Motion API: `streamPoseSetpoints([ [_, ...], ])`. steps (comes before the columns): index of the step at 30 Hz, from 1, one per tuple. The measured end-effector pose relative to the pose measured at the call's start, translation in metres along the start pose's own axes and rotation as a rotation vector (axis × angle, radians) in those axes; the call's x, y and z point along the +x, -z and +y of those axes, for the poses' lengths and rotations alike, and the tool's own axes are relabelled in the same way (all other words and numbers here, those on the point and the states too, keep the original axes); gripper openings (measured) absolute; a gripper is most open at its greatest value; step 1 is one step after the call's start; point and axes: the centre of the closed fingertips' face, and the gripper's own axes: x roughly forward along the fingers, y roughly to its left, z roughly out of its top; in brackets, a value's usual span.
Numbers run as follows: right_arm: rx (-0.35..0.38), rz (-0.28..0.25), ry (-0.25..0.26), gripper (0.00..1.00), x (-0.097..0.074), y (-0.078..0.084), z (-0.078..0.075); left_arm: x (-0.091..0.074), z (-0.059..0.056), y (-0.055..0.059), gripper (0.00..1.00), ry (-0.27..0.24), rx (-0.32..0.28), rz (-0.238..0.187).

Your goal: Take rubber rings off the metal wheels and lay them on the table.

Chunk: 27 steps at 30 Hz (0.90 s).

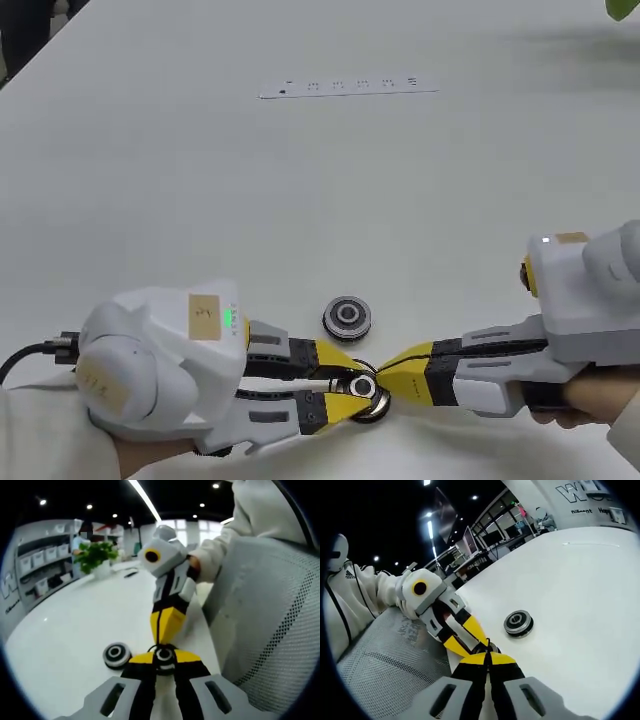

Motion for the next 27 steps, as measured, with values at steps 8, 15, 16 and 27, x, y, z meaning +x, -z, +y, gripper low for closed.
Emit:
streamPoseSetpoints([
  [8,-0.010,0.007,0.002,0.00,-0.001,-0.001,-0.001,0.000,0.000,0.000,0.14,0.000,0.006,0.012],
  [15,-0.012,0.011,0.004,0.00,-0.002,-0.001,-0.001,0.000,0.000,-0.001,0.14,0.003,0.004,0.035],
  [16,-0.013,0.012,0.004,0.00,-0.002,-0.001,-0.001,0.000,0.000,-0.001,0.14,0.004,0.003,0.039],
  [27,-0.019,0.021,0.005,0.00,-0.003,-0.002,0.001,-0.010,0.001,-0.008,0.20,0.019,0.014,0.052],
])
